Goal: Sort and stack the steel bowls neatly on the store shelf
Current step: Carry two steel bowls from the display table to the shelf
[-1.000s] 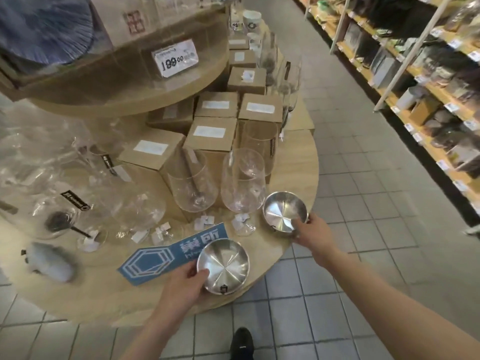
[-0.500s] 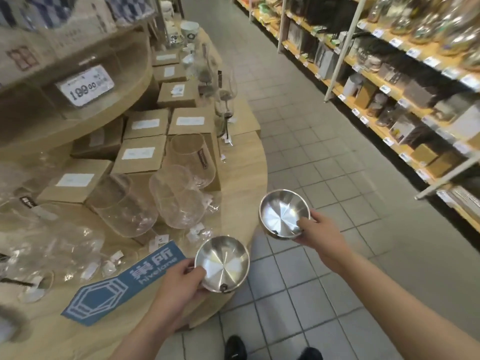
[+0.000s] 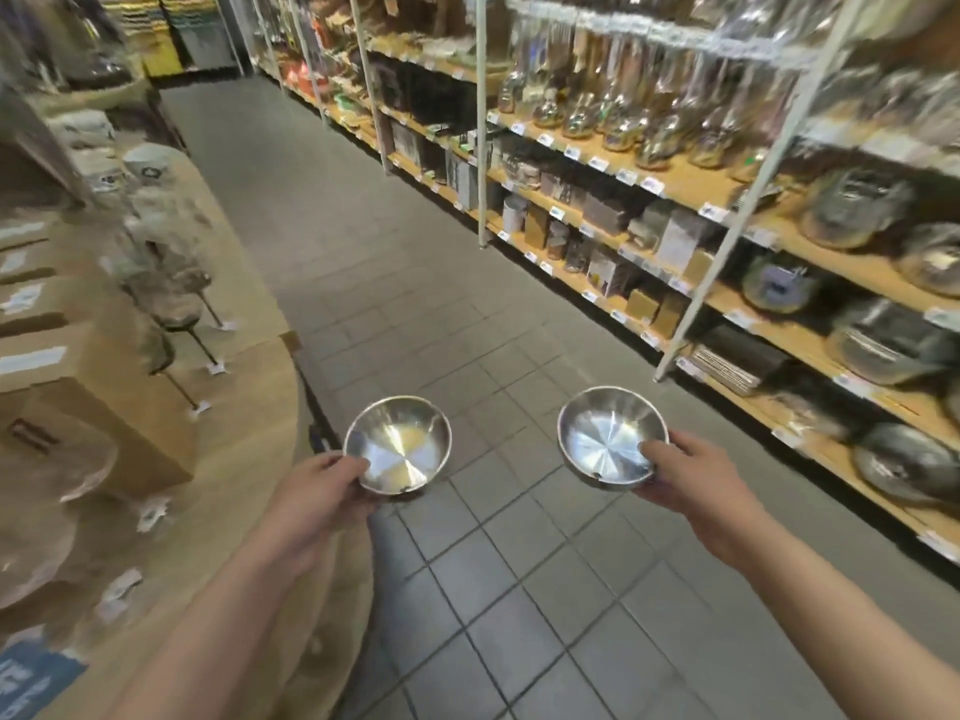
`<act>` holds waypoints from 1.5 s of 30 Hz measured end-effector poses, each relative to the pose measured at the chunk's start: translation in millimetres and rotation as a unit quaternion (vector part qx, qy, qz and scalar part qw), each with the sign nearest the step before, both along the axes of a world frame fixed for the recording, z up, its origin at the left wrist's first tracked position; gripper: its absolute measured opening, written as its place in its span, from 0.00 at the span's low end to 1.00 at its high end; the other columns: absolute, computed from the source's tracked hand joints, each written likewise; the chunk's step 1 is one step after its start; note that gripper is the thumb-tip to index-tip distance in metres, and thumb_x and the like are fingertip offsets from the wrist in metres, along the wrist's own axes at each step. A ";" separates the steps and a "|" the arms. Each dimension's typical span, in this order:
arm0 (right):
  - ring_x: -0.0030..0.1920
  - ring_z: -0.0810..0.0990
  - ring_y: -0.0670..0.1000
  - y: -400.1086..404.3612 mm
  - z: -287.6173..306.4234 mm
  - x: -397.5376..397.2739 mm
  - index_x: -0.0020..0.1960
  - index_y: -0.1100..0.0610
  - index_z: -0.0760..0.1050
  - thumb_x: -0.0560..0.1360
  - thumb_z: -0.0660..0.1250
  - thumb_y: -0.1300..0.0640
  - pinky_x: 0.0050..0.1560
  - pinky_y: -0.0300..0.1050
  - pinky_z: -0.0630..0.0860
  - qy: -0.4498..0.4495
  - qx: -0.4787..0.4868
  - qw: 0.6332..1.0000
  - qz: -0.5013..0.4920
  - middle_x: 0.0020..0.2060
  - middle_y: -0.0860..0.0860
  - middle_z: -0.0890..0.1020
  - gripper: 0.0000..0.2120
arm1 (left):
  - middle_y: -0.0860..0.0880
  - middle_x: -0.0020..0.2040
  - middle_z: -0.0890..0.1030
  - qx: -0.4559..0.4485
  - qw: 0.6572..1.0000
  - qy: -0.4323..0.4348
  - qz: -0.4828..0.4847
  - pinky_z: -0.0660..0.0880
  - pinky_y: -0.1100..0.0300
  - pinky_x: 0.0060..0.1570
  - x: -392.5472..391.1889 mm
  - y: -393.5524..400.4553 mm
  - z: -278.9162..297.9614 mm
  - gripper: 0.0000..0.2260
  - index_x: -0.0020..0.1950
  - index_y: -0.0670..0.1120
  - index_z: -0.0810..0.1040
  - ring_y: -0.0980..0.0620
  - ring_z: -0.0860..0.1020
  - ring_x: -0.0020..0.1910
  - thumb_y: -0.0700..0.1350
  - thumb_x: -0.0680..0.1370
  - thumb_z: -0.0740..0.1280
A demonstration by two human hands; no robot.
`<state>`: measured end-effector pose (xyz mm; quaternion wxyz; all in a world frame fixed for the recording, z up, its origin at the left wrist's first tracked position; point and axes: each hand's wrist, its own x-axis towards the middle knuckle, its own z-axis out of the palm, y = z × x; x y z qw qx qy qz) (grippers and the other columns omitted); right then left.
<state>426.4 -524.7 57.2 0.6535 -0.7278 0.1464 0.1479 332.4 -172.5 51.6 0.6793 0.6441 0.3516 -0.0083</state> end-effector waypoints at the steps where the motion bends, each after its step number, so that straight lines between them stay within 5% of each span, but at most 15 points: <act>1: 0.38 0.85 0.51 -13.2 -0.2 3.6 0.56 0.59 0.81 0.79 0.64 0.63 0.35 0.40 0.83 0.002 0.001 1.000 -0.004 0.44 0.56 0.86 0.09 | 0.35 0.49 0.85 -0.011 1.000 -0.006 -0.006 0.83 0.54 0.48 11.7 -9.1 1.8 0.07 0.53 0.37 0.80 0.42 0.85 0.46 0.38 0.81 0.64; 8: 0.38 0.87 0.51 -53.5 -12.0 31.5 0.54 0.56 0.81 0.80 0.64 0.62 0.35 0.43 0.83 0.010 0.026 0.999 -0.025 0.45 0.56 0.87 0.08 | 0.40 0.44 0.87 -0.042 0.998 -0.012 -0.035 0.82 0.60 0.37 70.1 -47.2 9.1 0.07 0.53 0.36 0.81 0.47 0.87 0.43 0.37 0.81 0.65; 15: 0.43 0.88 0.55 -44.9 -27.3 100.7 0.59 0.57 0.80 0.78 0.67 0.62 0.39 0.46 0.84 0.015 0.040 0.998 -0.056 0.48 0.58 0.87 0.11 | 0.40 0.47 0.87 -0.050 0.997 0.003 -0.055 0.83 0.60 0.38 160.2 -39.9 -5.7 0.07 0.54 0.37 0.81 0.45 0.86 0.48 0.38 0.80 0.65; 29: 0.45 0.88 0.55 33.6 -12.9 356.3 0.66 0.57 0.76 0.81 0.66 0.60 0.40 0.45 0.84 0.008 0.065 0.993 -0.100 0.49 0.59 0.87 0.13 | 0.43 0.41 0.87 -0.060 0.995 -0.007 -0.084 0.83 0.61 0.36 456.6 45.1 1.5 0.07 0.53 0.35 0.79 0.47 0.87 0.39 0.38 0.80 0.66; 35: 0.46 0.88 0.55 38.0 -17.3 443.7 0.65 0.56 0.77 0.81 0.67 0.59 0.40 0.45 0.85 0.011 0.071 0.990 -0.125 0.45 0.55 0.88 0.13 | 0.44 0.39 0.87 -0.075 0.991 -0.001 -0.108 0.83 0.60 0.37 559.3 44.0 -2.0 0.05 0.51 0.37 0.79 0.49 0.86 0.39 0.37 0.80 0.65; 41: 0.47 0.88 0.54 32.2 -38.9 564.8 0.66 0.56 0.78 0.81 0.67 0.60 0.42 0.48 0.85 0.016 0.081 0.987 -0.140 0.51 0.57 0.87 0.14 | 0.46 0.34 0.85 -0.054 0.990 0.004 -0.133 0.81 0.57 0.43 683.3 32.9 -14.3 0.06 0.47 0.38 0.81 0.52 0.85 0.35 0.36 0.79 0.65; 45: 0.47 0.88 0.52 22.2 -39.5 667.7 0.67 0.55 0.77 0.81 0.67 0.60 0.43 0.47 0.85 0.002 0.081 0.985 -0.153 0.54 0.57 0.85 0.15 | 0.45 0.36 0.84 -0.038 0.988 -0.008 -0.150 0.81 0.61 0.37 785.6 21.9 -6.6 0.05 0.47 0.38 0.82 0.51 0.83 0.37 0.36 0.78 0.65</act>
